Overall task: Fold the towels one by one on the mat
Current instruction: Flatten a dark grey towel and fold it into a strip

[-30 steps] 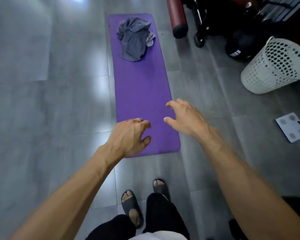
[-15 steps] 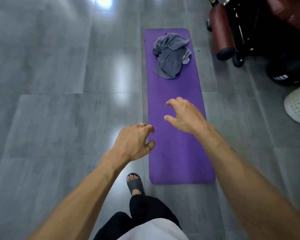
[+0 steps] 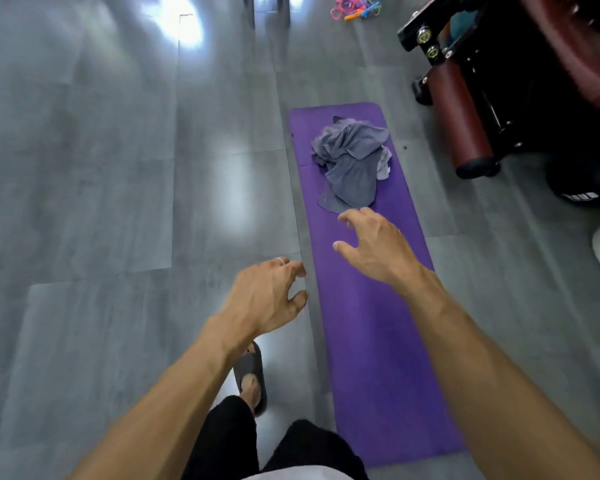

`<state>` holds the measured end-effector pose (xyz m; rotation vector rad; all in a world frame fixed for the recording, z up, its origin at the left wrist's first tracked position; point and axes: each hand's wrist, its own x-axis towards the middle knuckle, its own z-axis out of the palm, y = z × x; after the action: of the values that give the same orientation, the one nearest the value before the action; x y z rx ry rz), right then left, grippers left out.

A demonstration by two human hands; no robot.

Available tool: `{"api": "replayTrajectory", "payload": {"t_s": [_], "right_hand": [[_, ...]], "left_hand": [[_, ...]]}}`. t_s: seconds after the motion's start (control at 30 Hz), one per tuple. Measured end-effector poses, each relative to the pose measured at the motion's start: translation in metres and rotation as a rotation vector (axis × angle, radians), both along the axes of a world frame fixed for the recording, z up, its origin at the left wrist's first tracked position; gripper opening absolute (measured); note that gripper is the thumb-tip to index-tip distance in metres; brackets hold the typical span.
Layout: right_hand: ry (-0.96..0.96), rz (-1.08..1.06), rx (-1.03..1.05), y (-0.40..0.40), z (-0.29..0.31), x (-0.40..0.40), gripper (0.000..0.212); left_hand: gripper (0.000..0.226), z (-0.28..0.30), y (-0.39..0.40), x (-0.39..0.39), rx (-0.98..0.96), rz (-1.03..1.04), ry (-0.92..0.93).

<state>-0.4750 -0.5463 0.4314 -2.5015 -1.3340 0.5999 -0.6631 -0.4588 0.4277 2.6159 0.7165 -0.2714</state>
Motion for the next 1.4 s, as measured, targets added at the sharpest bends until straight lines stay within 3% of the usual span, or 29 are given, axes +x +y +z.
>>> {"api": "replayTrajectory", "payload": {"t_s": [0.27,0.47,0.73,1.0,1.23,1.3,1.4], "right_hand": [[0.044,-0.225,0.045,0.098,-0.031,0.104,0.044],[0.037,-0.341,-0.002,0.150,-0.096,0.220,0.047],[0.061,-0.424,-0.036,0.224,-0.251,0.343,0.048],[0.029,-0.532,-0.044,0.293,-0.477,0.451,0.047],[-0.209,-0.610,0.001,0.341,-0.620,0.526,0.066],[-0.260,-0.632,0.010,0.348,-0.640,0.538,0.049],[-0.202,-0.745,0.285,0.346,-0.639,0.544,0.023]], "left_hand": [[0.030,-0.027,0.140,0.119,-0.002,-0.191,0.049],[0.030,-0.094,0.214,0.235,0.018,-0.283,0.072],[0.031,-0.246,0.293,0.378,0.001,-0.394,0.048],[0.029,-0.473,0.383,0.509,0.008,-0.433,0.014],[0.062,-0.608,0.421,0.599,0.117,-0.482,-0.180],[0.075,-0.630,0.424,0.612,0.206,-0.497,-0.263],[0.083,-0.649,0.429,0.622,0.326,-0.430,-0.320]]}}
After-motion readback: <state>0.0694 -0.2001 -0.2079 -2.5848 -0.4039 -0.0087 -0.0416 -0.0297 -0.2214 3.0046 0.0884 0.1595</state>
